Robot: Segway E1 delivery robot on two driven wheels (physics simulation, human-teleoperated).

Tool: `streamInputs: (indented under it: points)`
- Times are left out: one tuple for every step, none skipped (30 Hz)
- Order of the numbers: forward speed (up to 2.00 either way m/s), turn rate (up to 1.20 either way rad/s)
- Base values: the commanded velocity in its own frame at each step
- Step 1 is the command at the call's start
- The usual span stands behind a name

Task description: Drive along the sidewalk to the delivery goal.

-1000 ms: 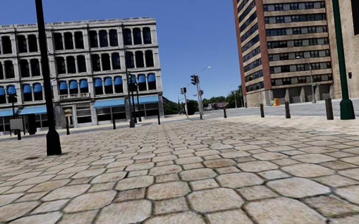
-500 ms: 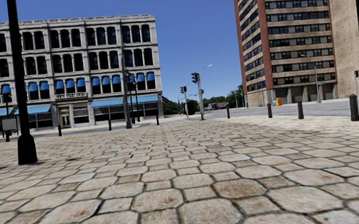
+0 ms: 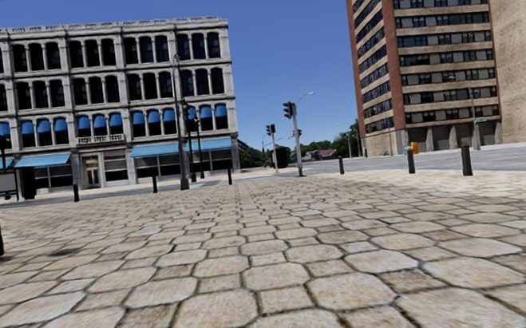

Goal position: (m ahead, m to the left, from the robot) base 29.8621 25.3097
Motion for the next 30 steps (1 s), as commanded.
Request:
streamInputs:
  points:
    - [2.00,0.27]
    - [2.00,0.27]
    - [2.00,0.27]
    - [2.00,0.27]
    - [2.00,0.24]
    - [2.00,0.20]
    - [2.00,0.18]
    - [2.00,0.13]
    - [2.00,0.13]
    - [2.00,0.04]
    - [2.00,0.00]
    - [2.00,0.00]
    - [2.00,0.00]
    - [2.00,0.00]
    - [2.00,0.00]
    - [2.00,0.00]
    - [2.00,0.00]
    - [2.00,0.00]
    - [2.00,0.00]
    - [2.00,0.00]
    - [2.00,0.00]
    - [2.00,0.00]
    - [2.00,0.00]
    - [2.00,0.00]
    - [2.00,0.00]
    - [2.00,0.00]
    - [2.00,0.02]
    - [2.00,0.13]
    - [2.00,0.13]
    - [2.00,0.17]
